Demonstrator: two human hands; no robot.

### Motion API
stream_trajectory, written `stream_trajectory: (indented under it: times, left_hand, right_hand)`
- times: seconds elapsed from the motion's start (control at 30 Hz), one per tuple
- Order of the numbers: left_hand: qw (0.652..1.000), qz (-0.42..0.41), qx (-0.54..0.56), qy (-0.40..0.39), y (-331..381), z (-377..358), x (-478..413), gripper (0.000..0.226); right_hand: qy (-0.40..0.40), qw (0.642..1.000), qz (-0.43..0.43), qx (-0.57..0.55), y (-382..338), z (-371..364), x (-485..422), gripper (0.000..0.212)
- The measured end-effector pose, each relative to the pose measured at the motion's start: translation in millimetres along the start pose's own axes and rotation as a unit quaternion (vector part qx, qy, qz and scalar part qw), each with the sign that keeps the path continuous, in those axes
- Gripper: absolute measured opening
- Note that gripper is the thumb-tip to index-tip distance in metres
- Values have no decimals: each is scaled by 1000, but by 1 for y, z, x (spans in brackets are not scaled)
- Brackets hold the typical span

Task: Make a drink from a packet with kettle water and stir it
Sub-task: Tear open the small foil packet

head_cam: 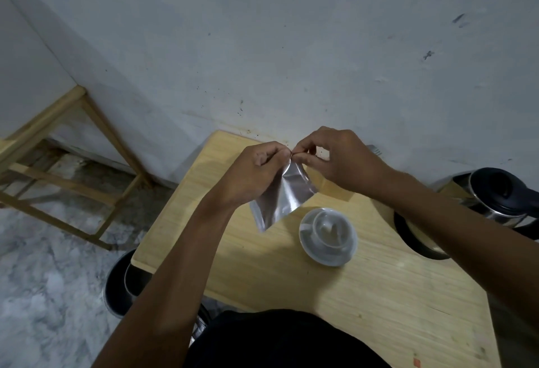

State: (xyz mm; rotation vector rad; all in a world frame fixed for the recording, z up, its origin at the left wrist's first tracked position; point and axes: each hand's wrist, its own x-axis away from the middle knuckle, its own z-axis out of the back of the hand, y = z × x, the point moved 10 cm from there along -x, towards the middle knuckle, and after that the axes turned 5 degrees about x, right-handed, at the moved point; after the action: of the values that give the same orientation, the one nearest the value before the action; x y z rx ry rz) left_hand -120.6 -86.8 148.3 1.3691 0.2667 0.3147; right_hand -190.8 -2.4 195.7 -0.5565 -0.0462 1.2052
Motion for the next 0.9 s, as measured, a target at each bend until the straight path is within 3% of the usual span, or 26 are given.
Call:
stream_trajectory:
  times: [0.1, 0.2, 0.3, 0.43, 0.63, 0.8, 0.9]
  left_hand:
    - [999, -16, -36, -3, 6, 2, 1, 26]
    - [998, -25, -49, 8, 6, 2, 1, 24]
    - [999, -1, -5, 37, 1, 3, 2, 27]
    - [996, 56, 61, 42, -12, -3, 3, 27]
    - [992, 101, 80, 6, -21, -9, 6, 28]
    - [999, 36, 35, 11, -11, -2, 5, 32]
    - [995, 45, 84, 31, -17, -2, 6, 31]
  right_hand:
    - [-39, 997, -37, -54, 4, 1, -5, 11]
    - [-40, 999, -18, -26, 3, 0, -5, 8]
    - [42, 996, 63, 37, -11, 3, 0, 9]
    - [139, 966, 177, 125, -27, -1, 17, 8]
    - [162, 970, 135, 120, -14, -3, 18, 17]
    - [162, 974, 118, 106, -12, -8, 18, 18]
    - [192, 969, 122, 100, -15, -6, 19, 16]
